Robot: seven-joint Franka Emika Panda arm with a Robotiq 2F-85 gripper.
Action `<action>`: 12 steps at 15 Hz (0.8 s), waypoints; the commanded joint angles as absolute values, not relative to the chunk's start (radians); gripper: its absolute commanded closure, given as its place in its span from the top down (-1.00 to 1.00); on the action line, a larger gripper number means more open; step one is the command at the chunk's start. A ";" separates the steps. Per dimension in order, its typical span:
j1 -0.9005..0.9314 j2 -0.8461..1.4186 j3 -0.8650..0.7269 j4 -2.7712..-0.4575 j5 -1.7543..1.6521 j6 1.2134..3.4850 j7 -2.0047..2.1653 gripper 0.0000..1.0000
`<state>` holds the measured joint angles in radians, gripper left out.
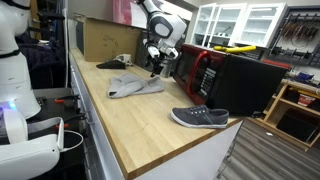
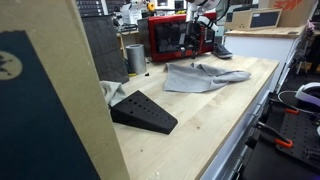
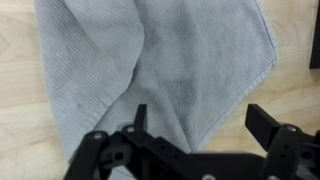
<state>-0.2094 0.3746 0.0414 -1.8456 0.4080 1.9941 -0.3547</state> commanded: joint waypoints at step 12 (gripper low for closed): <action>-0.194 0.305 -0.003 -1.975 0.423 1.970 -0.346 1.00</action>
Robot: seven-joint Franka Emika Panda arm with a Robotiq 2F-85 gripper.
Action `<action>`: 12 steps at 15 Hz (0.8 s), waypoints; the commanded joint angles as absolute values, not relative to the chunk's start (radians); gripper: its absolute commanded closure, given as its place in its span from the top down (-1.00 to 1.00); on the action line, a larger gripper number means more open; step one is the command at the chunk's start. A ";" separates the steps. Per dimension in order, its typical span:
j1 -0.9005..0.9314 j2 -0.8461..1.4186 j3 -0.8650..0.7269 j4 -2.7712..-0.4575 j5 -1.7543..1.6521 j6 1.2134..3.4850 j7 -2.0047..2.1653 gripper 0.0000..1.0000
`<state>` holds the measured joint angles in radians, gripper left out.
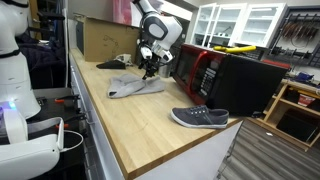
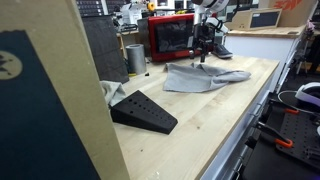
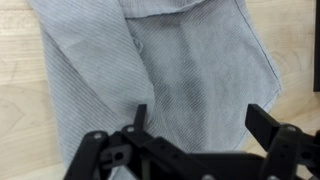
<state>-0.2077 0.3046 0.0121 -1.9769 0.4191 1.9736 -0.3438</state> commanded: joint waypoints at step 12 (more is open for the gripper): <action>-0.139 0.277 -0.029 -2.051 0.263 2.097 -0.211 1.00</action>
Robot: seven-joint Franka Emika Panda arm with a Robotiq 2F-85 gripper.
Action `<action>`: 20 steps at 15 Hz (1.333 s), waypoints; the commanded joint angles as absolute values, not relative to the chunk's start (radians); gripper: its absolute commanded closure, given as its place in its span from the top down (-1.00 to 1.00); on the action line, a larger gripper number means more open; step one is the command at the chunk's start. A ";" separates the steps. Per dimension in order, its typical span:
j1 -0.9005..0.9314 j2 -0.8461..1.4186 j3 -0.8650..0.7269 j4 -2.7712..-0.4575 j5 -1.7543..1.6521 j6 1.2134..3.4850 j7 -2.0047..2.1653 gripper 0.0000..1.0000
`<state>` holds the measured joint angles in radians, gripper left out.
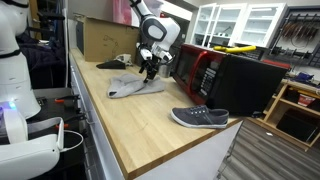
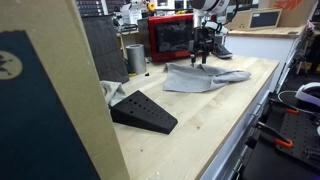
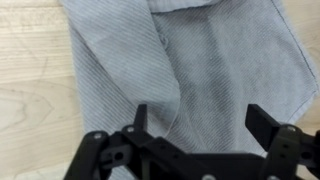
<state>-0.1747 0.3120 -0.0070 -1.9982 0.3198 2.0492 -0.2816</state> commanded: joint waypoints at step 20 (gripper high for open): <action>-0.101 0.135 -0.131 -2.342 -0.086 2.351 0.139 -0.91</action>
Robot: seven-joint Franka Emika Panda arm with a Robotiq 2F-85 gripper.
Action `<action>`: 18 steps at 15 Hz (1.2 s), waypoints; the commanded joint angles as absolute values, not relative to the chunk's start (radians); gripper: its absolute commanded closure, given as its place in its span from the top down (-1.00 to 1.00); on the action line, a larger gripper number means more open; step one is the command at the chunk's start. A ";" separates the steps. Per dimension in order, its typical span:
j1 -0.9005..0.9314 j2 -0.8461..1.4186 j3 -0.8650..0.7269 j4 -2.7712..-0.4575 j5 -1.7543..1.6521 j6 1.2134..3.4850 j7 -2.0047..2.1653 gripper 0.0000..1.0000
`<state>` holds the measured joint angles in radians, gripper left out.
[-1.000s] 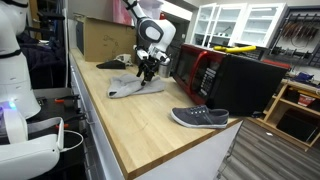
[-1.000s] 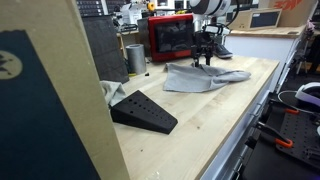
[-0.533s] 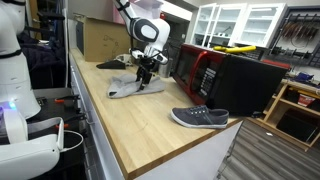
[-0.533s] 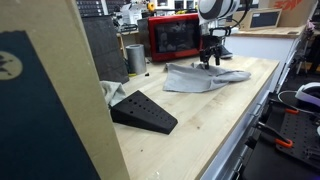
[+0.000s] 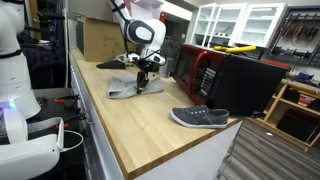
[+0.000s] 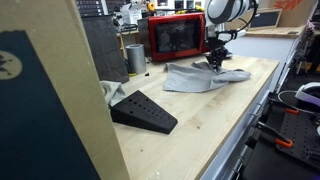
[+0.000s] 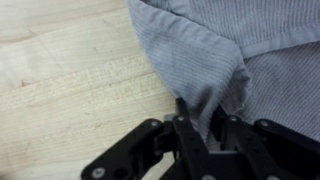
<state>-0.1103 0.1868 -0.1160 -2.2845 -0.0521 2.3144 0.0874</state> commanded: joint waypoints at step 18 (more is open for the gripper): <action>-0.196 0.063 -0.172 -2.315 -0.174 2.130 -0.306 0.18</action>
